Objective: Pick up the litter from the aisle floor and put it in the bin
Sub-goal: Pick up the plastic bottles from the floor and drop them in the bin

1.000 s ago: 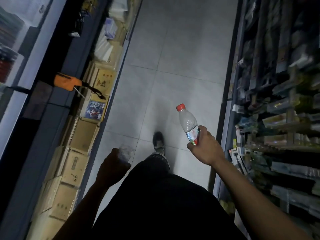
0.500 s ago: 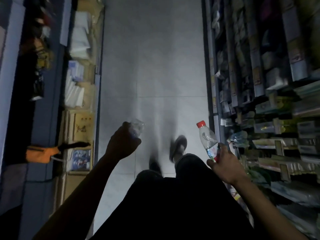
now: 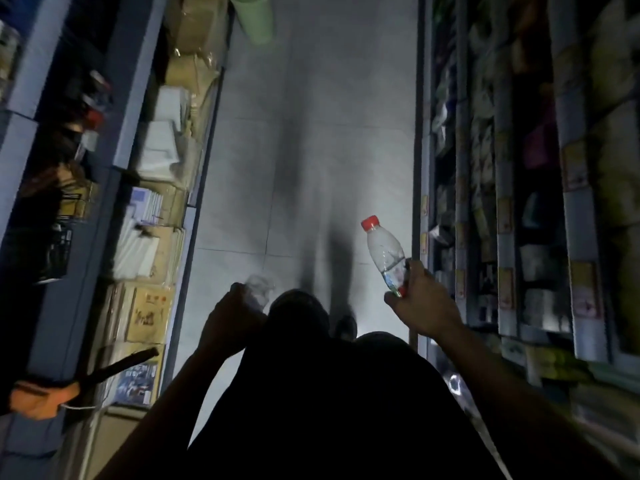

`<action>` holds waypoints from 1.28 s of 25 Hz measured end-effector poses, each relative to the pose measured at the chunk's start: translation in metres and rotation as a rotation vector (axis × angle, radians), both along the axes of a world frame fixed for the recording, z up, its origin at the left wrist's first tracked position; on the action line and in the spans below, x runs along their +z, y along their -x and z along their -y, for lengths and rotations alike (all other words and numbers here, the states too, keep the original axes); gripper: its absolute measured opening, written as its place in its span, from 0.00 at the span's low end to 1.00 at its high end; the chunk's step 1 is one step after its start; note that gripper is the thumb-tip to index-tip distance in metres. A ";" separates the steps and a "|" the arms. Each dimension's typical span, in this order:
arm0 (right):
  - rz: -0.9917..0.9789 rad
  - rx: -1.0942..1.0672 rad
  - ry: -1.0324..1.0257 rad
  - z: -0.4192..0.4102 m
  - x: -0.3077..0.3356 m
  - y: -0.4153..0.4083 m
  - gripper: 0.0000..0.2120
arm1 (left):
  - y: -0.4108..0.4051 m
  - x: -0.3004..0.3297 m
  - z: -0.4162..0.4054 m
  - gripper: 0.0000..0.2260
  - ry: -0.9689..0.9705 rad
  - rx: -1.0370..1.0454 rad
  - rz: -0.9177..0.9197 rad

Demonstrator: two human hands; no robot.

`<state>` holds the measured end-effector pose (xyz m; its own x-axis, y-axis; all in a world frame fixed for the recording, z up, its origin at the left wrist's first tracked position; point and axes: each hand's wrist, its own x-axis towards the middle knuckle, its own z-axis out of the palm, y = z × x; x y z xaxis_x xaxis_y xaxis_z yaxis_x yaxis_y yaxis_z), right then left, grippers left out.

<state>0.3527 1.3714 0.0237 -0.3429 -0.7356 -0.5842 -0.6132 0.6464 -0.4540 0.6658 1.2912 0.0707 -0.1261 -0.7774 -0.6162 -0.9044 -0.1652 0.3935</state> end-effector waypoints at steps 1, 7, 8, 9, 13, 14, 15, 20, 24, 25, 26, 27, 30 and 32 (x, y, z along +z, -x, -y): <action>0.009 0.007 0.012 0.032 0.001 0.007 0.32 | -0.001 -0.004 0.014 0.16 -0.015 0.030 0.012; -0.027 0.088 0.082 0.219 -0.001 0.041 0.32 | 0.010 -0.033 0.140 0.22 -0.077 0.264 0.055; -0.027 0.080 0.078 0.246 0.000 0.048 0.31 | 0.016 -0.036 0.172 0.22 -0.076 0.271 0.052; -0.022 0.068 0.067 0.267 0.000 0.056 0.31 | 0.023 -0.036 0.202 0.22 -0.082 0.261 0.049; -0.031 0.066 0.006 0.340 0.002 0.087 0.34 | 0.065 -0.028 0.336 0.16 -0.065 0.143 0.031; -0.026 0.032 -0.010 0.355 0.005 0.098 0.35 | 0.078 -0.025 0.369 0.14 -0.042 0.114 0.025; -0.029 -0.002 -0.018 0.371 0.003 0.112 0.37 | 0.093 -0.021 0.406 0.13 -0.012 0.074 0.012; -0.108 -0.112 -0.068 0.443 -0.008 0.170 0.39 | 0.159 -0.011 0.560 0.14 0.101 -0.023 -0.028; -0.068 -0.117 -0.067 0.534 -0.021 0.218 0.37 | 0.211 -0.019 0.662 0.19 0.164 -0.086 -0.036; -0.053 -0.118 -0.033 0.563 -0.025 0.234 0.36 | 0.224 -0.022 0.688 0.20 0.164 -0.075 -0.028; -0.048 -0.114 -0.025 0.592 -0.024 0.246 0.34 | 0.234 -0.024 0.707 0.20 0.136 -0.050 -0.008; -0.059 -0.100 -0.017 0.622 -0.022 0.258 0.33 | 0.241 -0.025 0.724 0.21 0.107 -0.016 0.008; -0.074 -0.023 -0.039 0.721 -0.010 0.291 0.31 | 0.257 -0.033 0.770 0.22 0.058 0.082 0.053; -0.067 0.040 -0.017 0.785 -0.004 0.309 0.31 | 0.261 -0.038 0.794 0.23 0.053 0.121 0.067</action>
